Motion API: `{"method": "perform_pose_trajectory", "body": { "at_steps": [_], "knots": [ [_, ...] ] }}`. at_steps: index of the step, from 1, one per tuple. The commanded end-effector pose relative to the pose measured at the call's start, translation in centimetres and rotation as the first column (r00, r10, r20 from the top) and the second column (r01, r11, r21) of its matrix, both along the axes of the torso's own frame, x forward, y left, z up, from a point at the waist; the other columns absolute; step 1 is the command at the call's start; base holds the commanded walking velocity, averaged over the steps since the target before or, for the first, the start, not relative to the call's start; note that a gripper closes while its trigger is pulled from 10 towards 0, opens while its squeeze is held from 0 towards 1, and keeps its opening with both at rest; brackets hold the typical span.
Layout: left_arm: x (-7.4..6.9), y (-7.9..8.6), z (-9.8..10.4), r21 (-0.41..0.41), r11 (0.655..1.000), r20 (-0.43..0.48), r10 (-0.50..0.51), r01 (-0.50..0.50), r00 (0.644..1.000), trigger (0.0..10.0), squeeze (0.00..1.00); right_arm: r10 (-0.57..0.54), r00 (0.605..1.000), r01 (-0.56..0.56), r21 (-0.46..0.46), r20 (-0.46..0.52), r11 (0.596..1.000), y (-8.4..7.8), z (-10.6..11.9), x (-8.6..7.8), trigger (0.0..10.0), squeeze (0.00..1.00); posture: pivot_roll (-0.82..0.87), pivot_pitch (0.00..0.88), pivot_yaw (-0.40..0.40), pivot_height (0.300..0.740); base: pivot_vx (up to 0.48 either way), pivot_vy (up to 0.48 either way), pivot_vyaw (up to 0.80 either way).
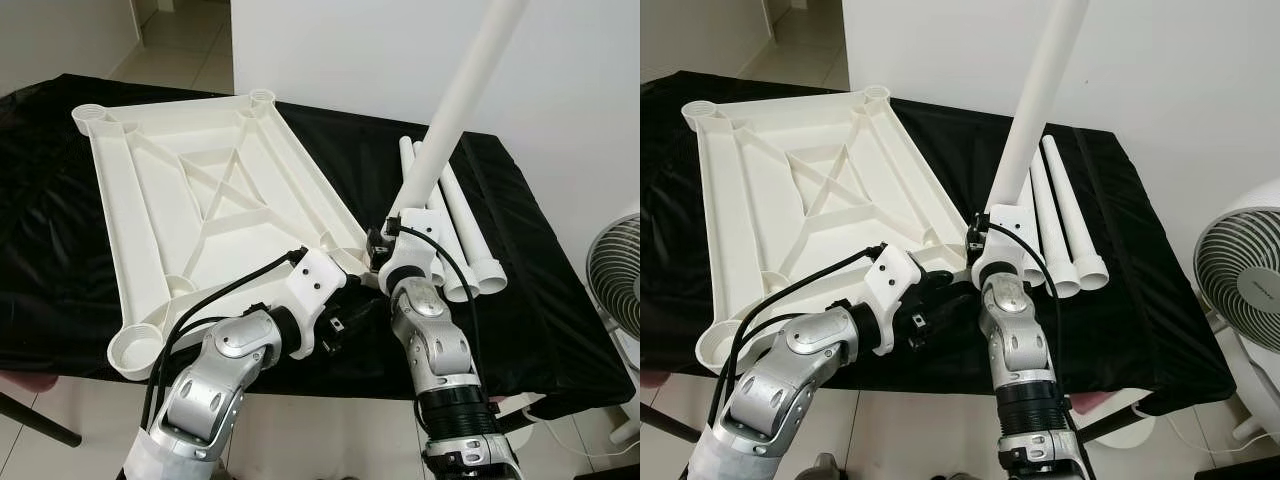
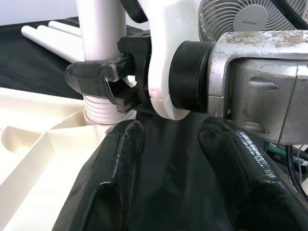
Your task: Building children table
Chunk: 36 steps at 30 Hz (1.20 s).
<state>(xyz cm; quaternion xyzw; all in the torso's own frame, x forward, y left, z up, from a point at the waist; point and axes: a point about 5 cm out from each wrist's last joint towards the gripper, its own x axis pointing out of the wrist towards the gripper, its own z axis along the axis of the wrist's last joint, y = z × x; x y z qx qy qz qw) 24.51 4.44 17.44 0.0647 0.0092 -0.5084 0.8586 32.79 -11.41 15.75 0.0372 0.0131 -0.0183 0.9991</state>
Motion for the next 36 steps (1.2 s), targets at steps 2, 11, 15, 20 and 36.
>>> {"method": "perform_pose_trajectory", "body": {
  "at_steps": [2,11,15,20,36],
  "knots": [
    [0.1,0.1,-0.2,0.003,0.998,-0.005,0.066,-0.066,0.998,10.0,0.0,0.054,0.998,-0.054,0.019,0.03,0.998,-1.0,0.2,0.4,10.0,1.0,0.16,0.04,-0.118,0.74,0.0,0.0,0.0],
    [0.2,0.1,-0.3,0.003,0.998,-0.005,0.067,-0.067,0.998,10.0,0.0,0.388,0.921,-0.384,-0.075,0.036,0.92,-2.4,0.4,1.3,10.0,0.0,0.15,0.038,-0.116,0.74,0.0,0.0,0.0],
    [0.2,0.1,-0.2,0.003,0.998,-0.005,0.067,-0.067,0.998,10.0,0.0,0.432,0.901,-0.427,-0.101,0.033,0.899,-2.7,0.4,1.4,10.0,0.0,0.15,0.037,-0.117,0.74,0.0,0.0,0.0],
    [0.4,0.1,-0.2,0.003,0.997,-0.001,0.072,-0.072,0.997,10.0,0.0,0.607,0.795,-0.597,-0.199,-0.012,0.777,-3.4,-0.5,1.7,10.0,0.0,0.16,0.044,-0.114,0.74,0.0,0.0,0.0],
    [0.4,0.3,-0.1,0.001,0.995,-0.001,0.099,-0.099,0.995,10.0,0.0,0.692,0.718,-0.687,-0.236,-0.074,0.688,-4.6,-1.3,2.9,0.0,0.0,0.18,0.058,-0.123,0.74,0.0,0.0,0.0]
  ]
}}
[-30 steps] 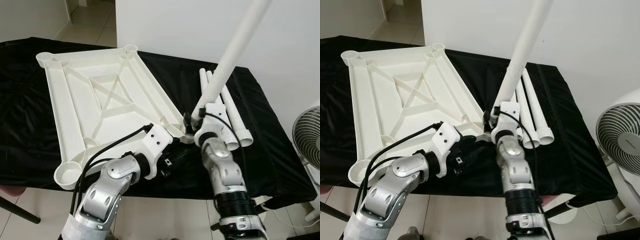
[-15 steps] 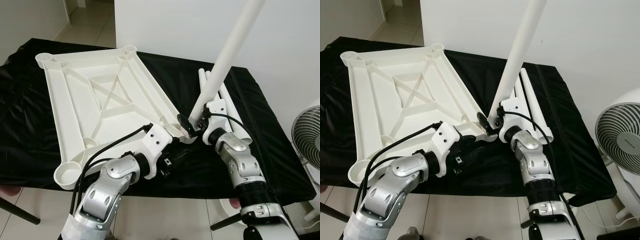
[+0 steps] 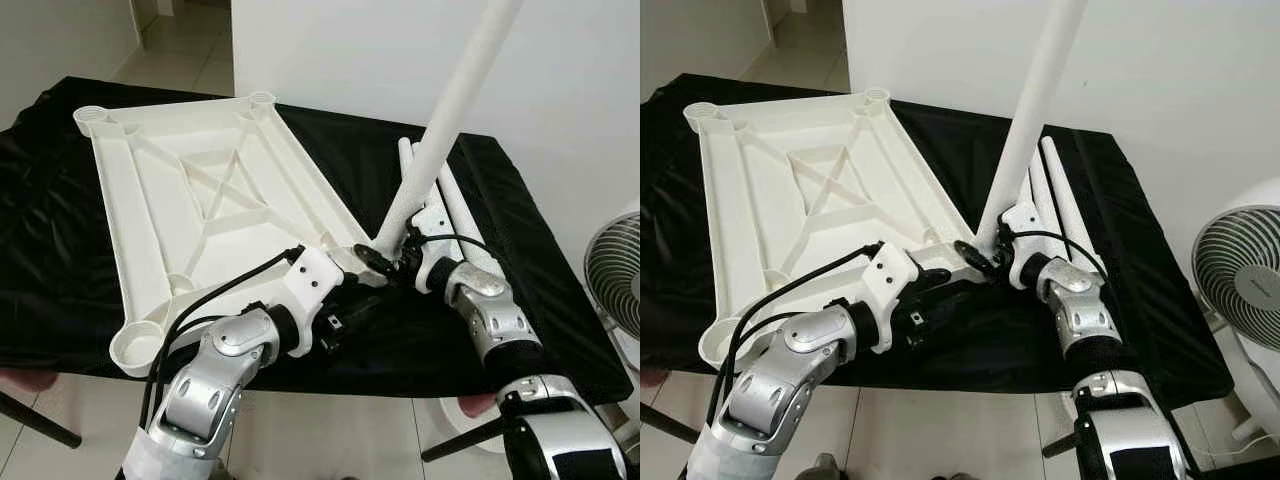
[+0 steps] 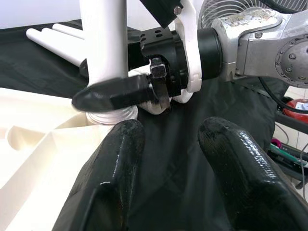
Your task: Building children table
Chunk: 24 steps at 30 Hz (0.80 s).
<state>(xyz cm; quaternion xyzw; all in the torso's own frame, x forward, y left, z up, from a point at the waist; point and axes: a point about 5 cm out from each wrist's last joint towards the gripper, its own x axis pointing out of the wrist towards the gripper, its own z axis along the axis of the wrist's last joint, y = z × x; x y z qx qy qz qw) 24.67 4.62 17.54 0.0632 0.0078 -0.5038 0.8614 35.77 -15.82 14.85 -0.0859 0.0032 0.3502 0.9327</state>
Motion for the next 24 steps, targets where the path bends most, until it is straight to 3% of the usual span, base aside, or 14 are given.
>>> {"method": "perform_pose_trajectory", "body": {
  "at_steps": [1,5,11,15,20,24],
  "knots": [
    [0.3,0.1,-0.2,0.007,0.996,-0.001,0.091,-0.091,0.996,10.0,0.0,0.022,1.0,-0.022,-0.022,-0.023,1.0,-0.3,-0.6,0.0,0.0,0.0,0.18,0.06,-0.124,0.74,0.0,0.0,0.0],
    [0.3,0.1,-0.2,0.008,0.996,0.0,0.092,-0.092,0.996,10.0,0.0,0.017,0.999,-0.018,-0.014,-0.035,1.0,-0.4,-0.8,0.1,0.0,0.0,0.17,0.06,-0.125,0.74,0.0,0.0,0.0],
    [0.3,0.1,-0.1,0.006,0.996,0.001,0.09,-0.09,0.996,10.0,0.0,-0.103,0.994,0.103,-0.018,-0.047,0.995,-0.5,-1.5,0.5,0.0,0.0,0.17,0.062,-0.125,0.74,0.0,0.0,0.0],
    [0.2,0.1,-0.1,0.005,0.996,0.0,0.09,-0.09,0.996,10.0,0.0,-0.126,0.991,0.126,0.0,-0.054,0.992,-0.4,-1.6,0.5,0.0,0.0,0.17,0.062,-0.125,0.74,0.0,0.0,0.0],
    [0.1,0.0,-0.1,0.004,0.997,-0.004,0.073,-0.073,0.997,10.0,0.0,-0.317,0.94,0.333,0.14,-0.127,0.932,1.2,-2.2,0.4,0.0,0.0,0.16,0.067,-0.116,0.74,0.0,0.0,0.0],
    [0.1,0.0,-0.2,0.004,0.997,-0.005,0.071,-0.071,0.997,10.0,0.0,-0.386,0.911,0.406,0.165,-0.143,0.899,1.4,-2.2,0.5,0.0,0.0,0.15,0.067,-0.115,0.74,0.0,0.0,0.0]
  ]
}}
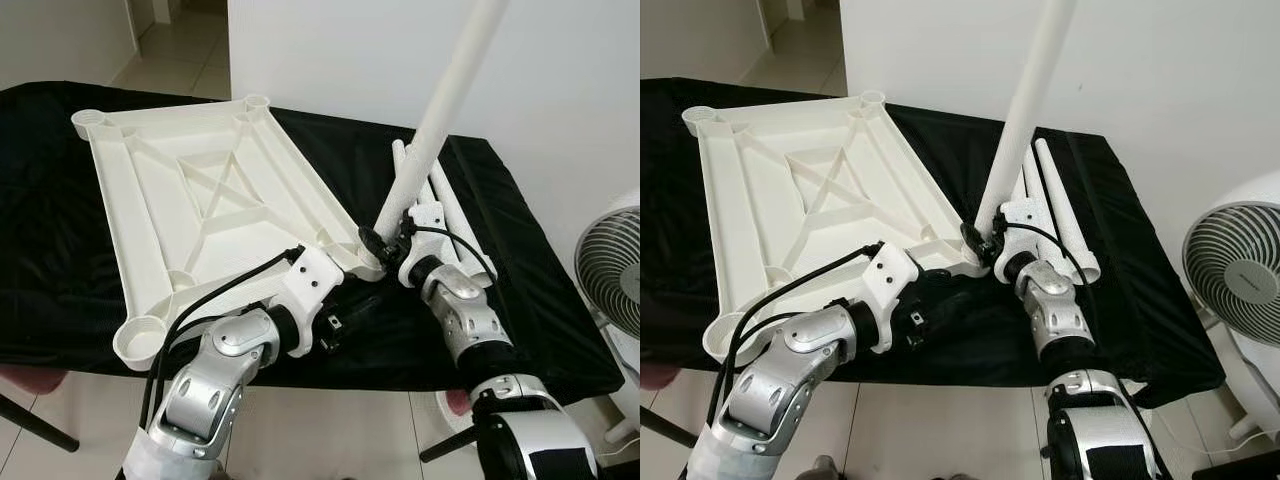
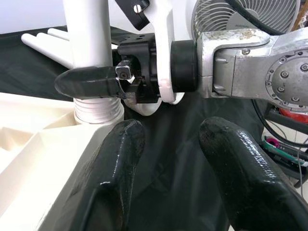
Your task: Building children table
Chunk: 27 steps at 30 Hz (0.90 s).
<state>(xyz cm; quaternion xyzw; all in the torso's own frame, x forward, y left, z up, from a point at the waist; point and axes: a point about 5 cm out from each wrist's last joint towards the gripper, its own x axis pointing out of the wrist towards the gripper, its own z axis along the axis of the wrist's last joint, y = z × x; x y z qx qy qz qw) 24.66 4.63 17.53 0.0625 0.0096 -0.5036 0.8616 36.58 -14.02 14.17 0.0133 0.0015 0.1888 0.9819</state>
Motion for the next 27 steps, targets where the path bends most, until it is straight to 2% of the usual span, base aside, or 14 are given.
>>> {"method": "perform_pose_trajectory", "body": {
  "at_steps": [1,3,6,8,9,11,15,17,21,22,23,24,25,27],
  "knots": [
    [0.1,0.0,-0.1,0.004,0.998,-0.001,0.07,-0.07,0.998,10.0,0.0,-0.066,0.995,0.066,0.008,-0.074,0.998,-0.4,-1.6,-0.3,0.0,0.0,0.15,0.067,-0.115,0.74,0.0,0.0,0.0],
    [0.1,0.0,-0.2,0.003,0.998,-0.002,0.067,-0.067,0.998,10.0,0.0,-0.156,0.985,0.159,0.034,-0.077,0.987,0.2,-1.6,-0.4,0.0,0.0,0.15,0.065,-0.118,0.74,0.0,0.0,0.0],
    [0.1,0.0,-0.2,0.003,0.998,-0.002,0.066,-0.066,0.998,10.0,0.0,-0.206,0.976,0.21,0.043,-0.077,0.977,0.6,-1.6,-0.4,0.0,0.0,0.15,0.065,-0.118,0.74,0.0,0.0,0.0],
    [0.1,-0.1,-0.2,0.002,0.998,-0.004,0.066,-0.066,0.998,10.0,0.0,-0.339,0.934,0.347,0.058,-0.11,0.936,1.2,-1.9,-0.6,0.0,0.0,0.15,0.063,-0.117,0.74,0.0,0.0,0.0],
    [0.1,-0.1,-0.2,0.002,0.998,-0.004,0.066,-0.066,0.998,10.0,0.0,-0.339,0.934,0.347,0.058,-0.11,0.936,1.2,-1.9,-0.6,0.0,0.0,0.15,0.063,-0.117,0.74,0.0,0.0,0.0],
    [0.1,-0.1,-0.3,0.001,0.998,-0.008,0.065,-0.065,0.998,10.0,0.0,-0.439,0.889,0.449,0.056,-0.131,0.892,1.6,-1.9,-0.9,0.0,0.0,0.15,0.063,-0.116,0.74,0.0,0.0,0.0],
    [0.1,-0.1,-0.4,0.001,0.998,-0.009,0.065,-0.065,0.998,10.0,0.0,-0.444,0.884,0.456,0.062,-0.144,0.888,2.5,-1.9,-1.2,0.0,0.0,0.15,0.063,-0.116,0.74,0.0,0.0,0.0],
    [0.1,-0.1,-0.4,0.002,0.998,-0.009,0.065,-0.065,0.998,10.0,0.0,-0.412,0.9,0.425,0.075,-0.143,0.902,3.1,-1.8,-1.3,0.0,0.0,0.16,0.062,-0.118,0.74,0.0,0.0,0.0],
    [0.1,-0.1,-0.4,0.002,0.998,-0.01,0.066,-0.066,0.998,10.0,0.0,-0.418,0.898,0.43,0.07,-0.134,0.9,2.8,-1.7,-1.3,0.0,0.0,0.16,0.062,-0.12,0.74,0.0,0.0,0.0],
    [0.1,-0.1,-0.4,0.003,0.998,-0.01,0.068,-0.068,0.998,10.0,0.0,-0.417,0.901,0.427,0.066,-0.121,0.902,2.6,-1.5,-1.2,0.4,0.0,0.16,0.059,-0.12,0.74,0.0,0.0,0.0],
    [0.1,-0.1,-0.5,0.005,0.997,-0.012,0.073,-0.072,0.997,10.0,0.0,-0.416,0.903,0.424,0.073,-0.107,0.903,2.3,-1.3,-1.2,10.0,0.7,0.16,0.059,-0.121,0.74,0.0,0.0,0.0],
    [0.1,-0.1,-0.5,0.005,0.997,-0.012,0.073,-0.072,0.997,10.0,0.0,-0.416,0.903,0.424,0.073,-0.107,0.903,2.3,-1.3,-1.2,10.0,0.7,0.16,0.059,-0.121,0.74,0.0,0.0,0.0],
    [0.1,0.0,-0.5,0.009,0.997,-0.011,0.076,-0.076,0.997,10.0,0.0,-0.411,0.908,0.417,0.08,-0.083,0.905,2.2,-1.0,-1.2,10.0,1.0,0.16,0.059,-0.121,0.74,0.0,0.0,0.0],
    [0.1,0.0,-0.5,0.012,0.997,-0.01,0.078,-0.078,0.997,10.0,0.0,-0.406,0.912,0.41,0.086,-0.068,0.908,2.2,-0.8,-1.2,10.0,1.0,0.16,0.054,-0.123,0.74,0.0,0.0,0.0]
  ]
}}
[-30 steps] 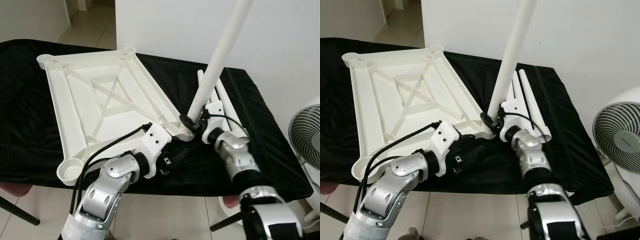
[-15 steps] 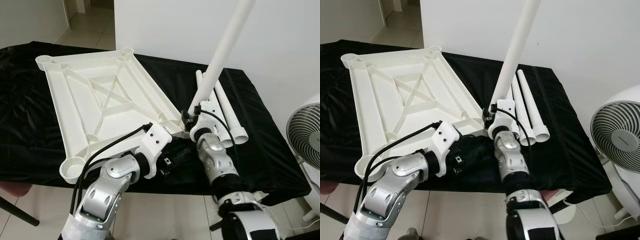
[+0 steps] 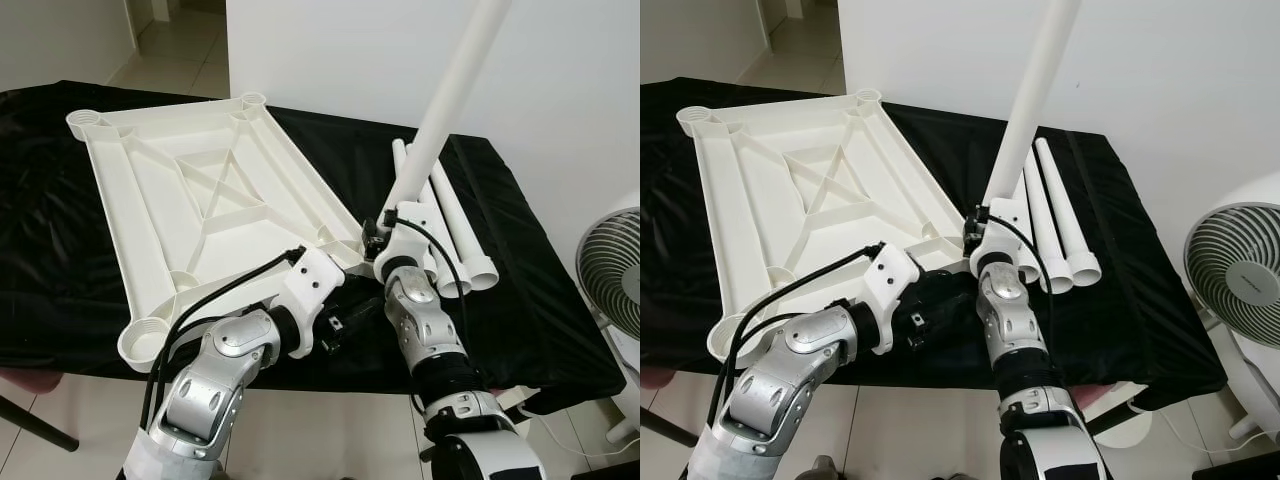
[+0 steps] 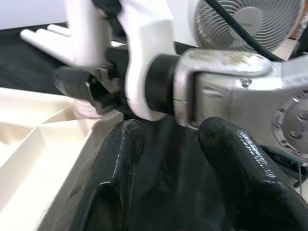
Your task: Building children table
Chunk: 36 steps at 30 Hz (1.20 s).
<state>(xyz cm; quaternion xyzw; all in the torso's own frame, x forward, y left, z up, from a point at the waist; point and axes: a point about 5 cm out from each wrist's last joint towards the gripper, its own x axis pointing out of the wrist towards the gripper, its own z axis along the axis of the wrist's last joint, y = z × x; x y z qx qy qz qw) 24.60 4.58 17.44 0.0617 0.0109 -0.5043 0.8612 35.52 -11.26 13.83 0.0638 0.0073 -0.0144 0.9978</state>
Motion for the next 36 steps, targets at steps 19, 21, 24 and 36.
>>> {"method": "perform_pose_trajectory", "body": {
  "at_steps": [19,21,24,36],
  "knots": [
    [1.0,1.2,-0.3,0.044,0.992,0.017,0.115,-0.116,0.993,10.0,0.0,0.022,0.996,-0.019,-0.028,0.089,0.999,-2.3,-0.4,-3.6,10.0,0.0,0.16,0.042,-0.116,0.74,0.0,0.0,0.0],
    [1.2,1.5,-0.2,0.047,0.991,0.023,0.124,-0.125,0.992,10.0,0.0,0.037,0.994,-0.033,-0.033,0.099,0.999,-2.3,-0.4,-4.2,10.0,0.0,0.15,0.041,-0.114,0.74,0.0,0.0,0.0],
    [1.7,2.2,-0.1,0.058,0.988,0.036,0.14,-0.142,0.99,10.0,0.0,0.067,0.991,-0.062,-0.038,0.118,0.997,-2.4,-0.2,-5.6,10.0,0.0,0.14,0.041,-0.111,0.74,0.0,0.0,0.0],
    [3.0,3.4,0.1,0.098,0.973,0.072,0.201,-0.207,0.977,10.0,0.0,0.258,0.953,-0.264,0.021,0.161,0.964,-2.4,0.7,-6.7,0.0,0.0,0.14,0.042,-0.102,0.74,0.0,0.0,0.0]
  ]
}}
